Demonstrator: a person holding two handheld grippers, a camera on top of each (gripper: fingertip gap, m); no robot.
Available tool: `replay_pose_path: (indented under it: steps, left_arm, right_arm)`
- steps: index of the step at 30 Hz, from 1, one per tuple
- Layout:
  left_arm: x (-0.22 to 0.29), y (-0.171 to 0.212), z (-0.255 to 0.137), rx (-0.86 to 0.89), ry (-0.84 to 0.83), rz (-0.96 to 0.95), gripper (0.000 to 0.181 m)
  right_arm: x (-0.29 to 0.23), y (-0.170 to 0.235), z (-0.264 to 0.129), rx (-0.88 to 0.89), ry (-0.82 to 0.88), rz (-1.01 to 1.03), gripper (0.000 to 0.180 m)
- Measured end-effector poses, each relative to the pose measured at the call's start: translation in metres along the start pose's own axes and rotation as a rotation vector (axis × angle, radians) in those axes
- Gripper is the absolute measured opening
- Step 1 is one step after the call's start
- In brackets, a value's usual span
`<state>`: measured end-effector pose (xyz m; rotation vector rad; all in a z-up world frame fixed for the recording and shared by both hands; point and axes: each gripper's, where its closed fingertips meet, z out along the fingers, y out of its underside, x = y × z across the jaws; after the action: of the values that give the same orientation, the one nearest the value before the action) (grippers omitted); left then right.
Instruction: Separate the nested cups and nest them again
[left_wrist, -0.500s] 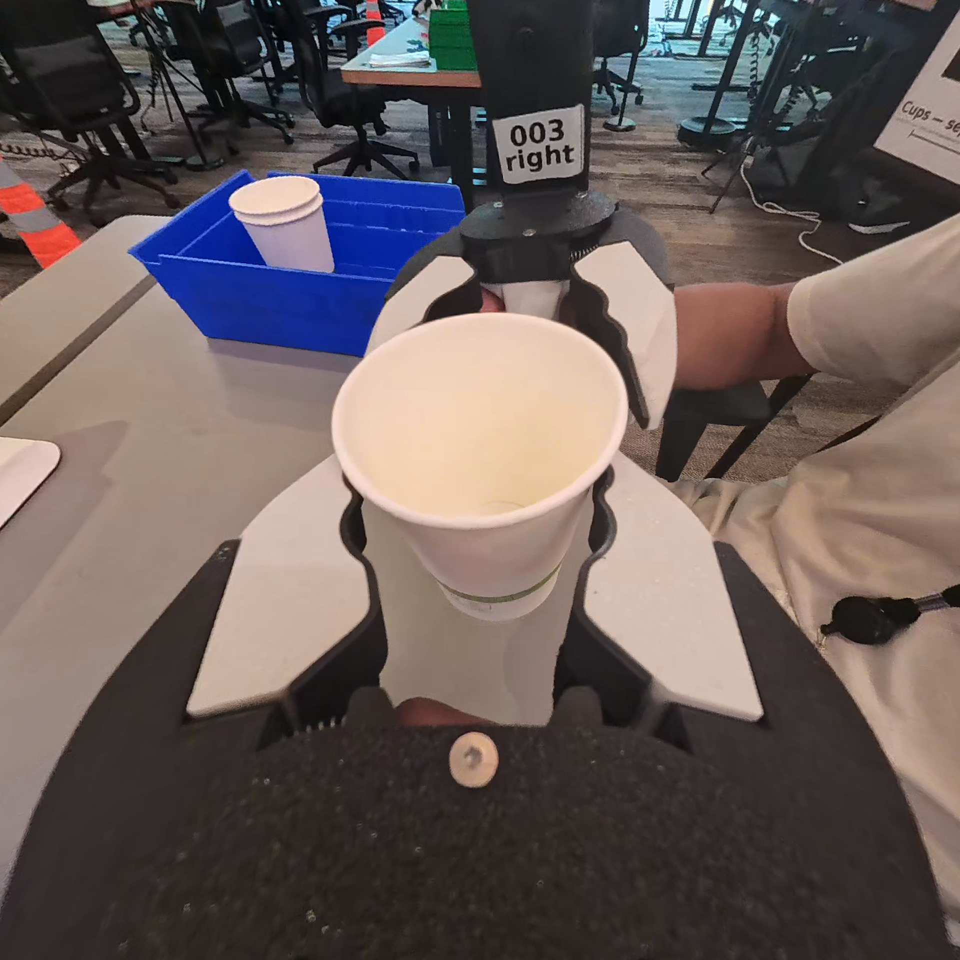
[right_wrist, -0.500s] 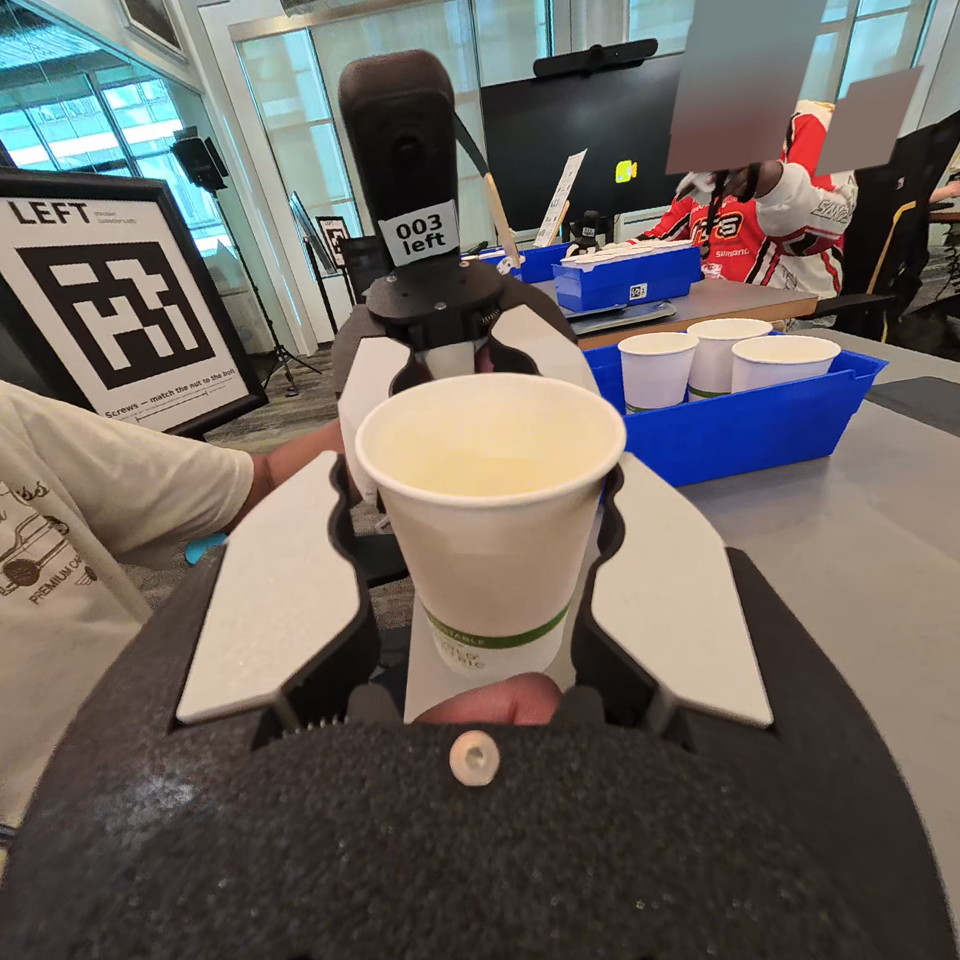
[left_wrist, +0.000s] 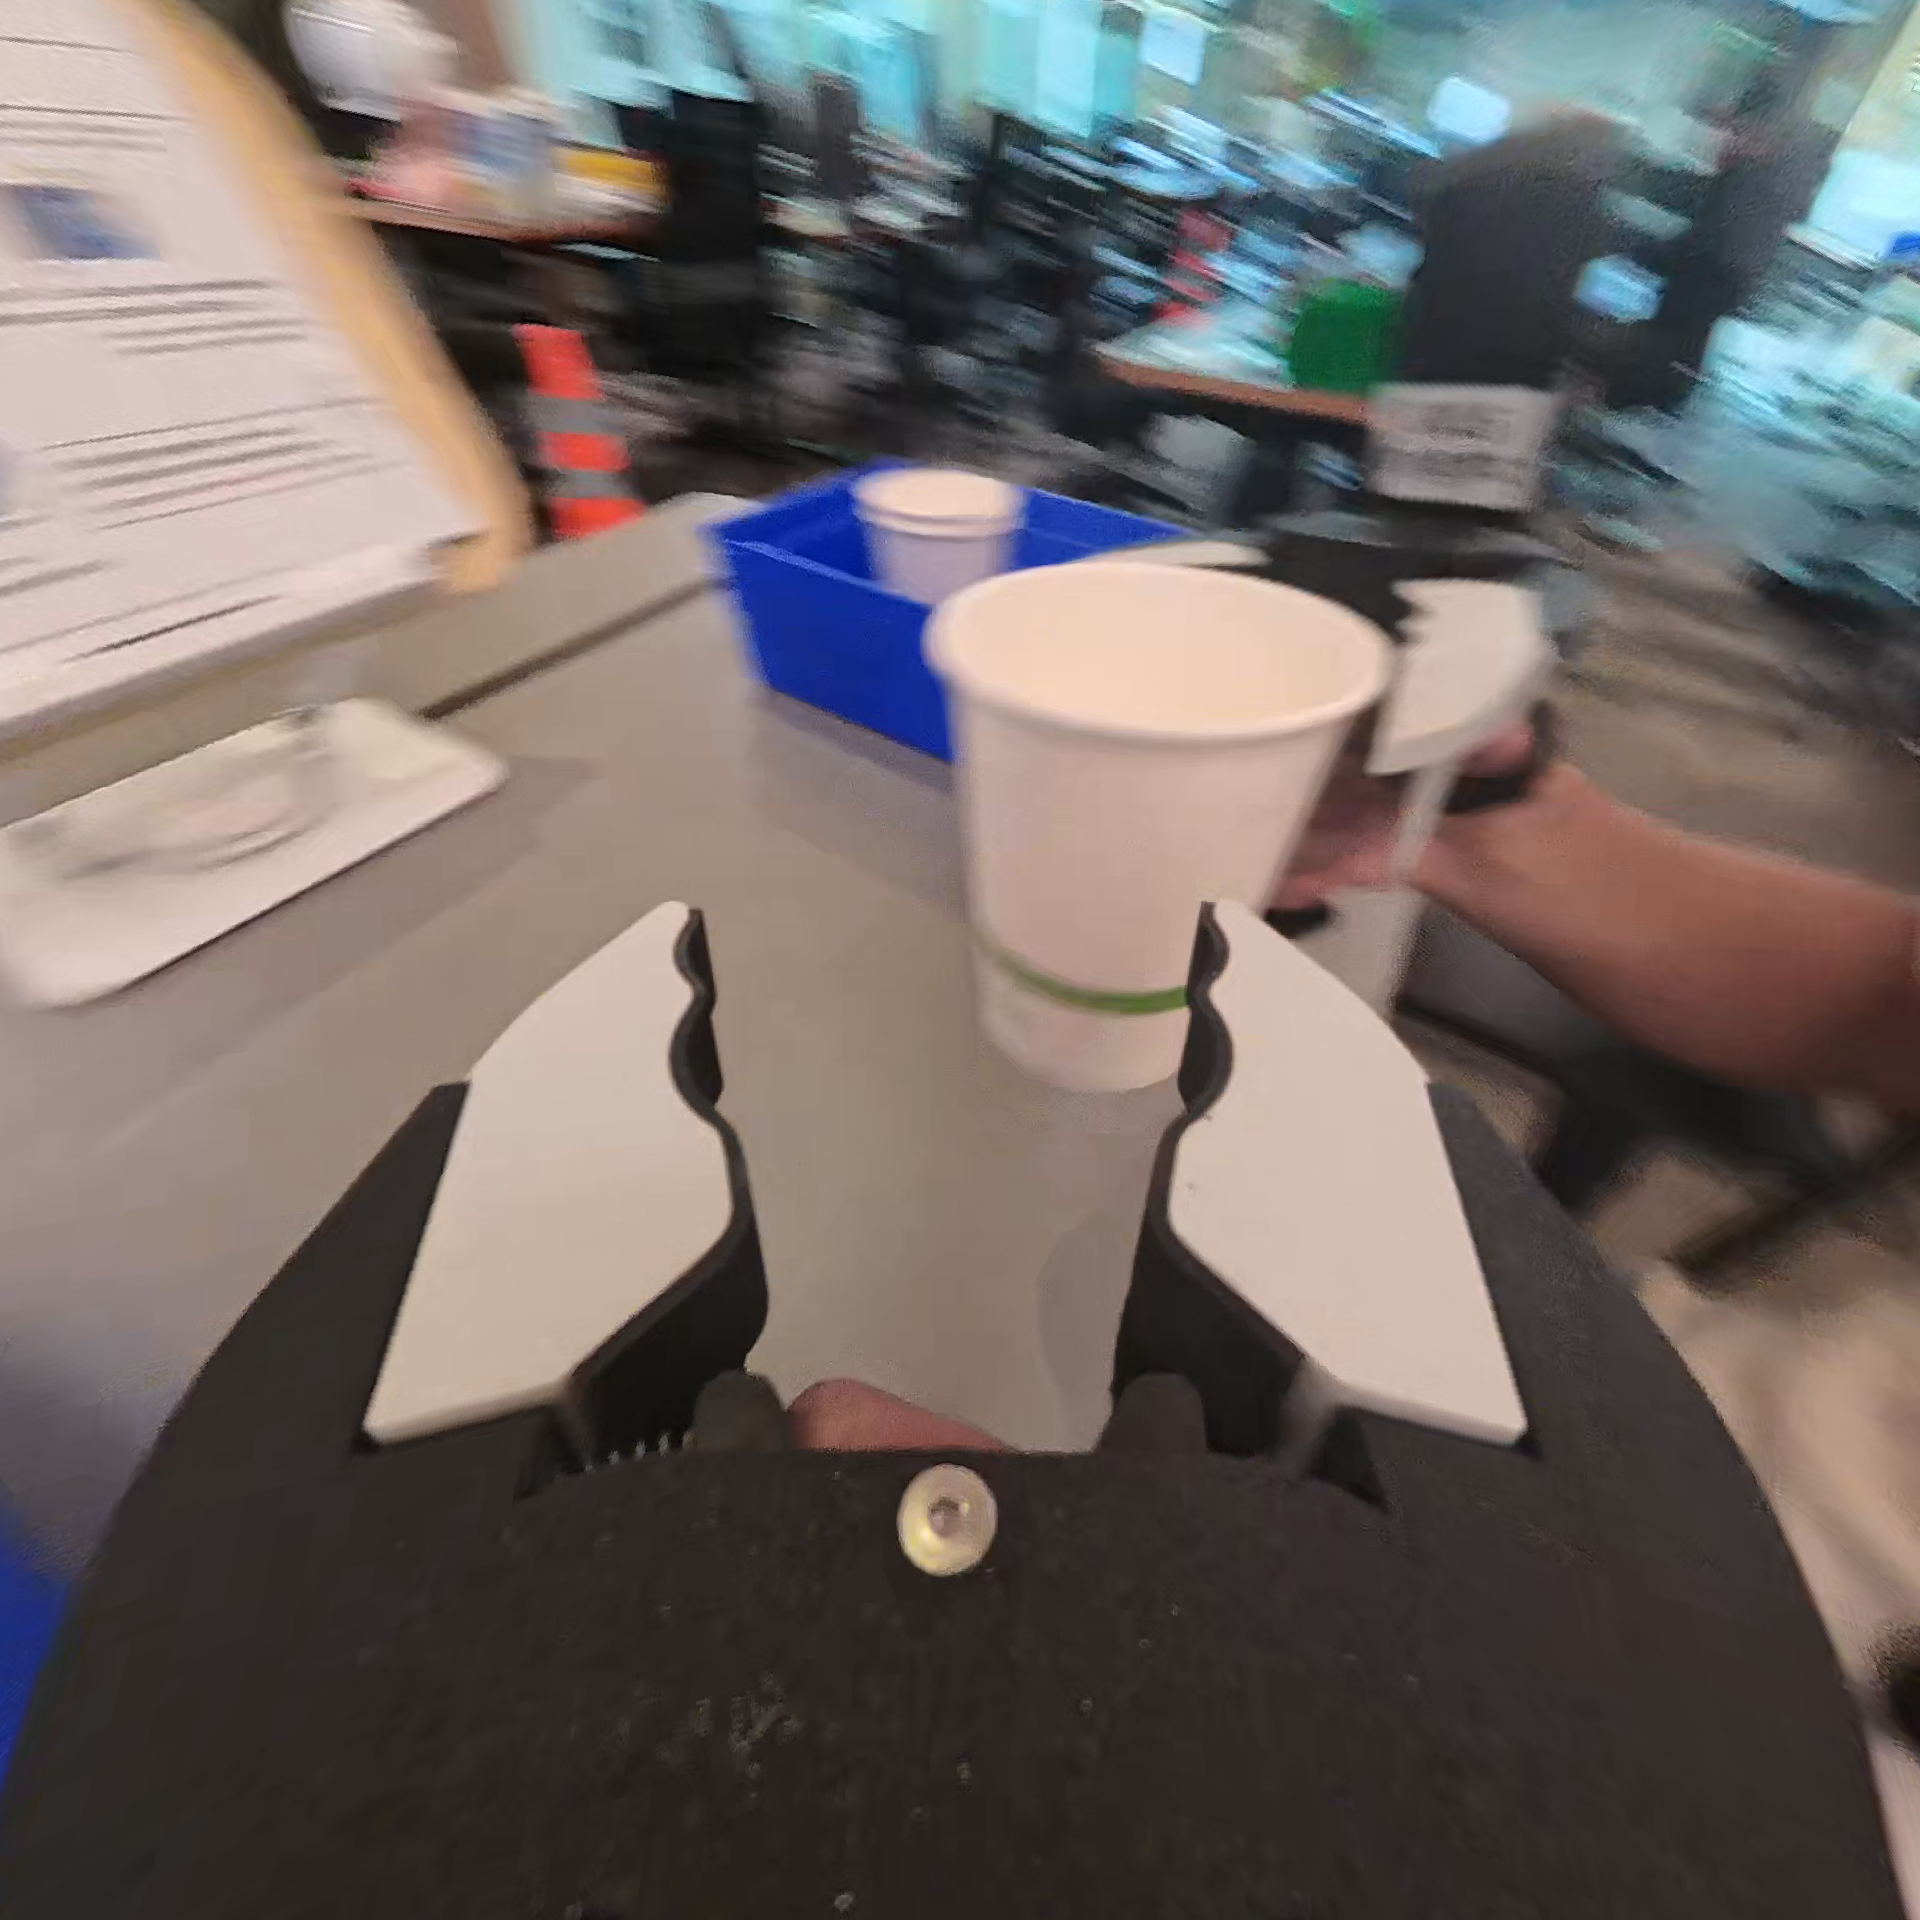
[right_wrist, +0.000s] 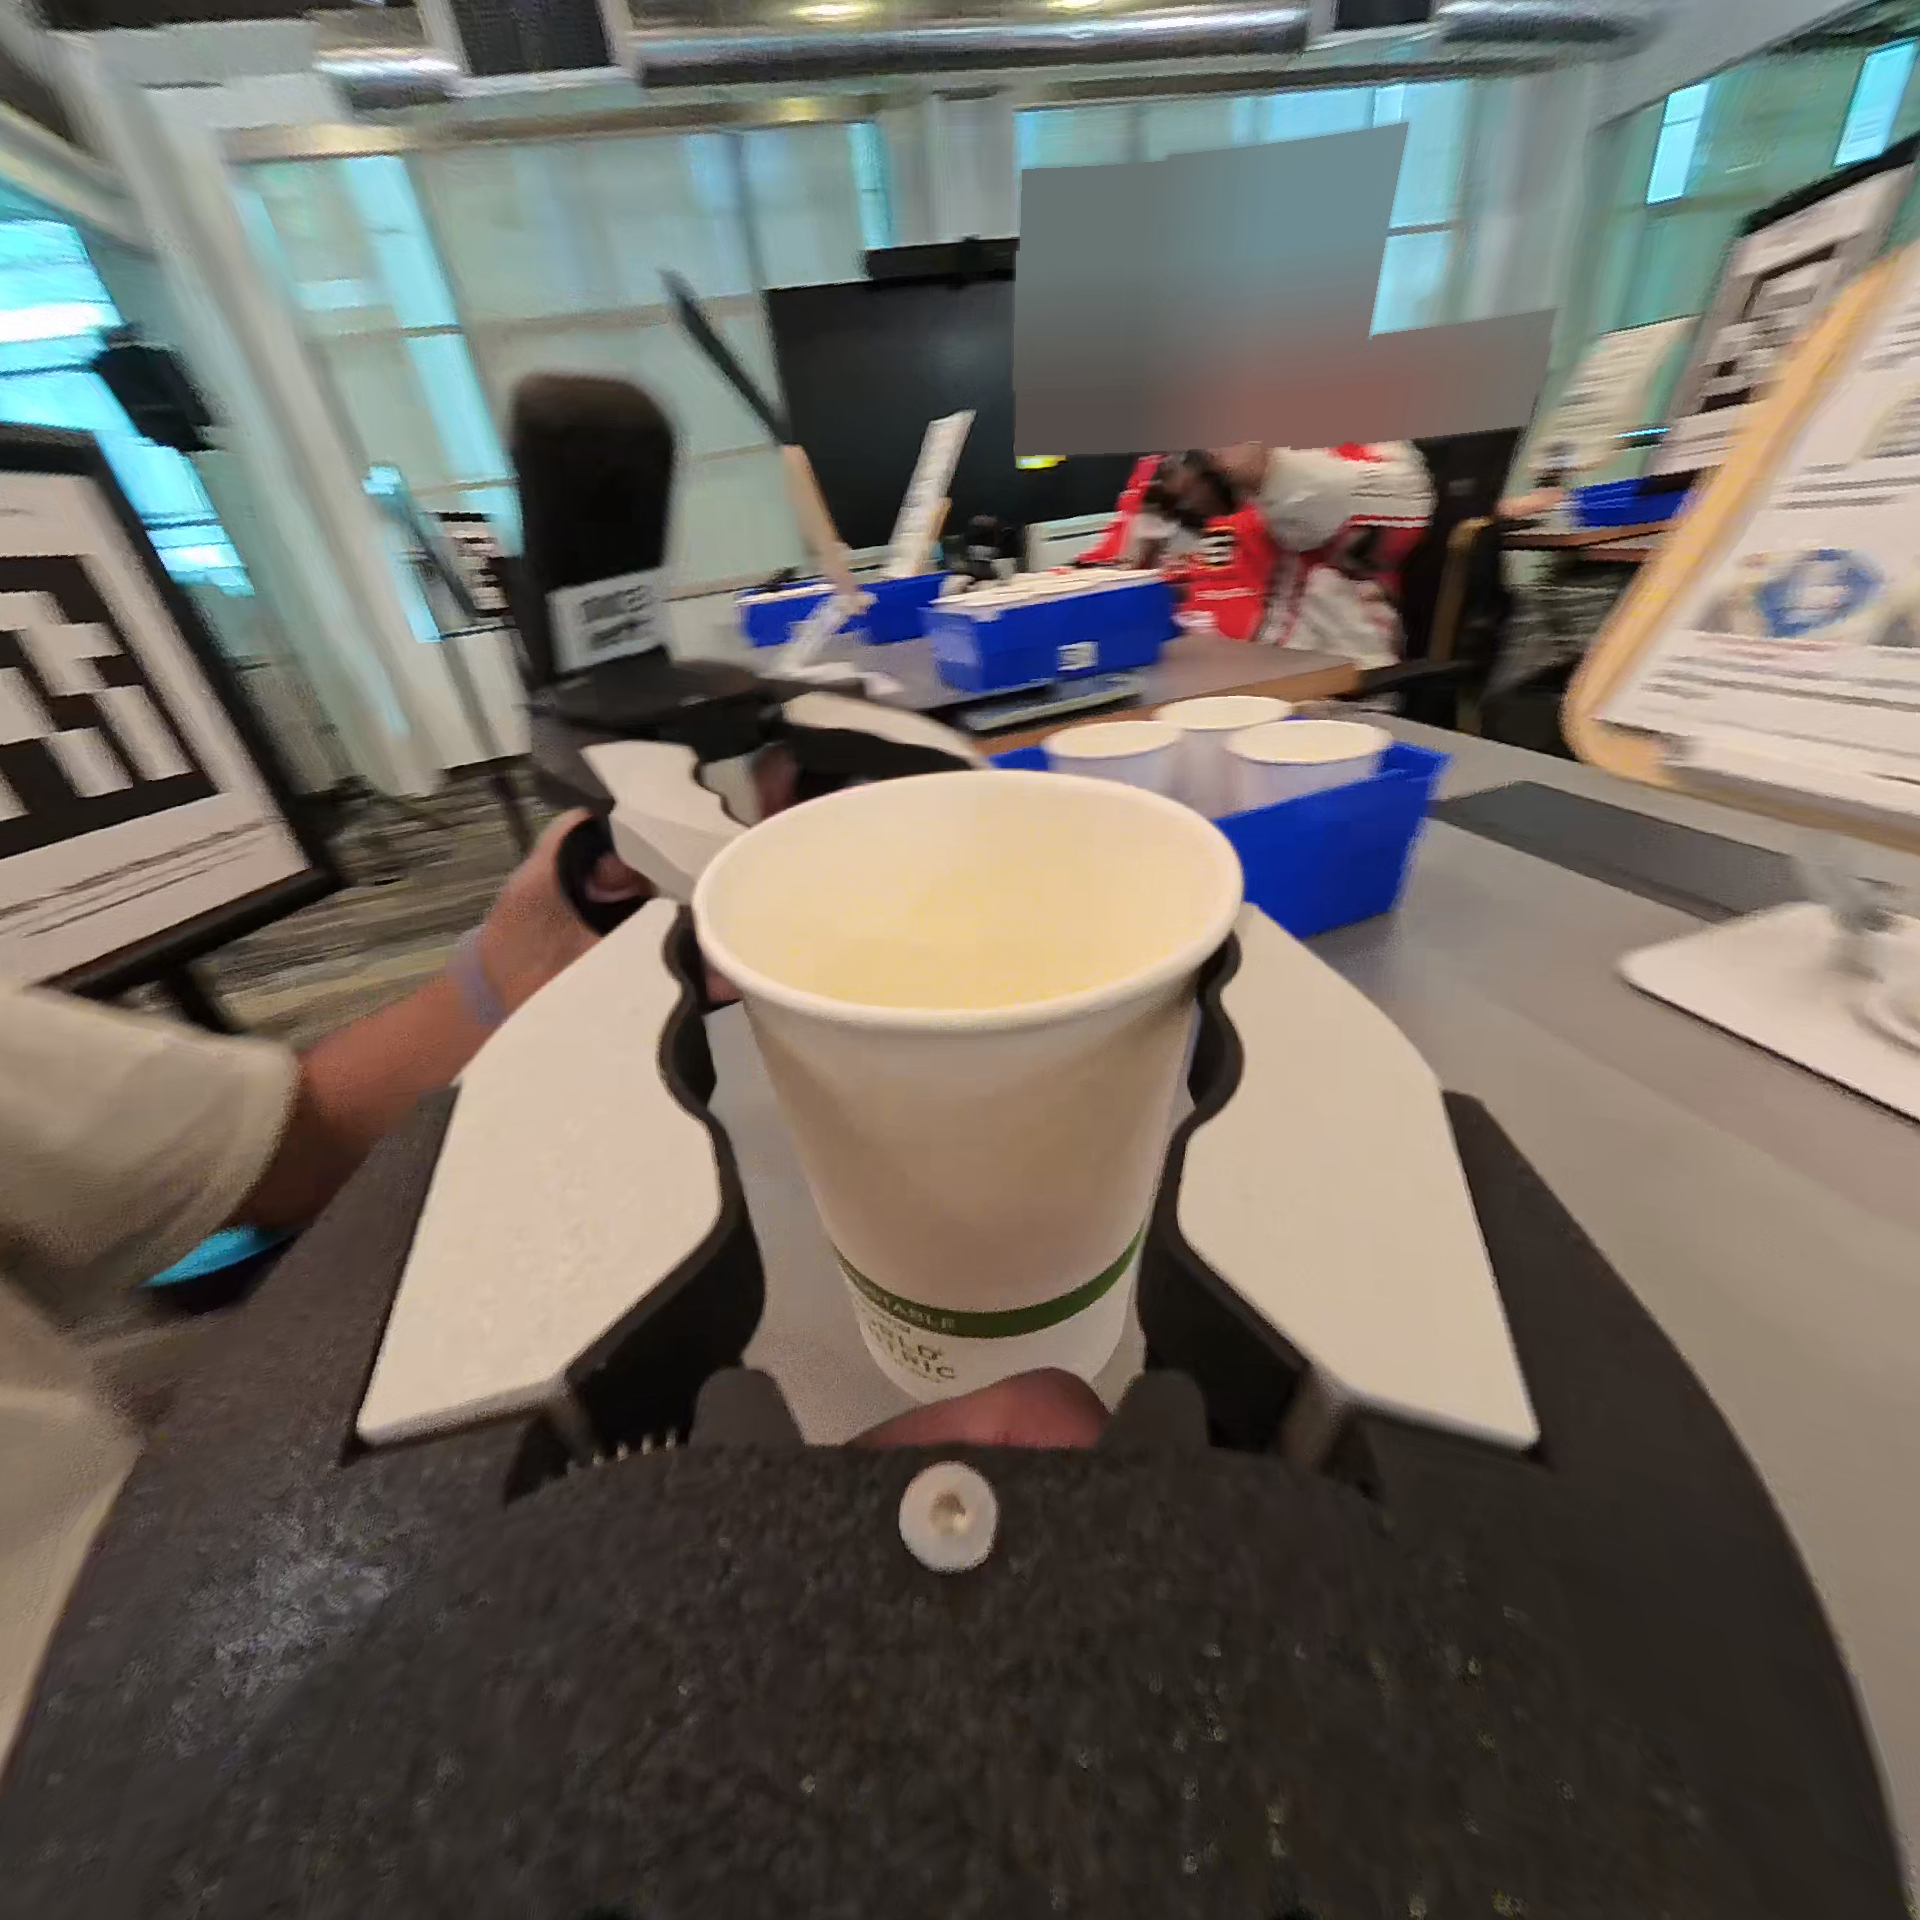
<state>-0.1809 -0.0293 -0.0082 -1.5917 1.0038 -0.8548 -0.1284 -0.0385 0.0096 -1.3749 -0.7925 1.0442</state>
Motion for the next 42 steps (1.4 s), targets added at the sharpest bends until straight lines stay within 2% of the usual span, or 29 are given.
replay_pose_path:
  steps: [3, 5, 7, 9, 14, 17, 21, 25, 34, 42]
  left_arm:
    - [-0.063, 0.033, -0.035, 0.065, -0.539, -0.197, 0.072]
    - [-0.072, 0.051, -0.048, 0.079, -0.669, -0.192, 0.073]
    - [-0.072, 0.066, -0.052, 0.089, -0.707, -0.202, 0.073]
    - [-0.064, 0.073, -0.048, 0.086, -0.671, -0.198, 0.073]
    - [-0.055, 0.070, -0.042, 0.069, -0.670, -0.062, 0.072]
    - [-0.047, 0.071, -0.034, 0.067, -0.634, -0.042, 0.071]
    - [-0.044, 0.077, -0.027, 0.024, -0.631, -0.005, 0.070]
    - [-0.044, 0.077, -0.028, 0.027, -0.624, -0.016, 0.068]
    - [-0.042, 0.080, -0.025, 0.009, -0.600, -0.020, 0.068]
    - [-0.038, 0.083, -0.021, -0.013, -0.600, 0.017, 0.068]
  right_arm:
    - [0.026, -0.001, -0.015, -0.008, 0.196, -0.028, 0.092]
    - [0.043, 0.000, -0.024, 0.004, 0.334, -0.041, 0.092]
    - [0.061, -0.004, -0.037, 0.006, 0.467, -0.085, 0.091]
    - [0.085, -0.022, -0.062, 0.010, 0.630, -0.139, 0.092]
    - [0.168, -0.100, -0.174, 0.130, 1.069, -0.180, 0.091]
    - [0.230, -0.115, -0.223, 0.147, 1.209, -0.136, 0.091]
    - [0.296, -0.096, -0.243, 0.088, 1.273, -0.066, 0.092]
    - [0.323, -0.070, -0.238, -0.005, 1.291, -0.076, 0.092]
    - [0.337, -0.032, -0.245, -0.117, 1.302, 0.008, 0.092]
    - [0.325, -0.005, -0.251, -0.234, 1.268, 0.068, 0.092]
